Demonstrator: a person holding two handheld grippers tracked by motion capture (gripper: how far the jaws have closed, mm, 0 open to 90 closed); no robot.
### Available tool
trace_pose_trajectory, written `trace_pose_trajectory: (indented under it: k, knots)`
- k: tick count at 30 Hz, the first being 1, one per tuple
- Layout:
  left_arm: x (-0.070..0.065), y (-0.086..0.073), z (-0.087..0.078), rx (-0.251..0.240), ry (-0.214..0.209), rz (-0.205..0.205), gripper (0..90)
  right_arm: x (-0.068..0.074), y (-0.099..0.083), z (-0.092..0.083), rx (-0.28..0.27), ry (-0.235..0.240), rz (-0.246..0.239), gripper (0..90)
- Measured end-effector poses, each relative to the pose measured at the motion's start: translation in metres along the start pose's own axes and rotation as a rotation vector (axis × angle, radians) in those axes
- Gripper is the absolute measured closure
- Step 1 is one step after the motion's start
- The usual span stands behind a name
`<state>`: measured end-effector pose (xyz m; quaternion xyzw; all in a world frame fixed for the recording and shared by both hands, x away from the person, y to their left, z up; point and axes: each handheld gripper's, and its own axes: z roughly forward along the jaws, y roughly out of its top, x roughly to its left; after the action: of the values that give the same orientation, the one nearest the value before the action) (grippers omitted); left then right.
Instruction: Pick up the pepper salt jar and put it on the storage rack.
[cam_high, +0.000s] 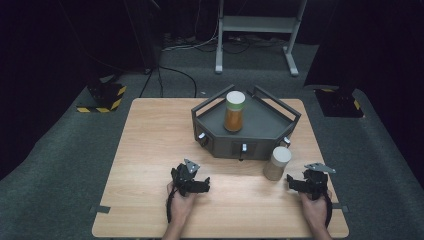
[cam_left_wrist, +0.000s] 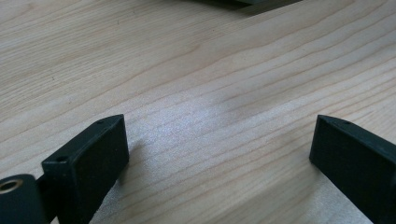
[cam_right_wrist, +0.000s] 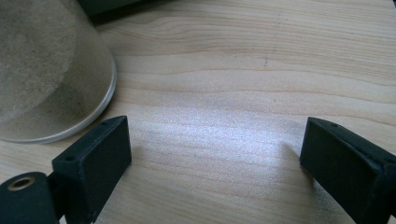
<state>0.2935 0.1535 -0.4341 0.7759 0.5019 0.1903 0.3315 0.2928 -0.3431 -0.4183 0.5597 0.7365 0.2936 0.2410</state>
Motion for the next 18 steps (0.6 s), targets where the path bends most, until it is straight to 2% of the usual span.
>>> trace_pose_trajectory:
  k: [10, 14, 18]
  knots:
    - [0.0001, 0.0001, 0.0000, 0.000, 0.000, 0.000, 4.4, -0.0010, 0.0003, 0.0000, 0.001, 0.003, -0.003, 7.9]
    - [0.0000, 0.0001, 0.0000, 0.000, 0.000, 0.000, 4.5, -0.0035, 0.0034, 0.0022, 0.012, 0.010, -0.011, 3.6]
    - [0.0000, 0.0001, 0.0000, 0.000, 0.001, 0.000, 4.5, -0.0049, 0.0046, 0.0020, 0.017, 0.015, -0.019, 3.6]
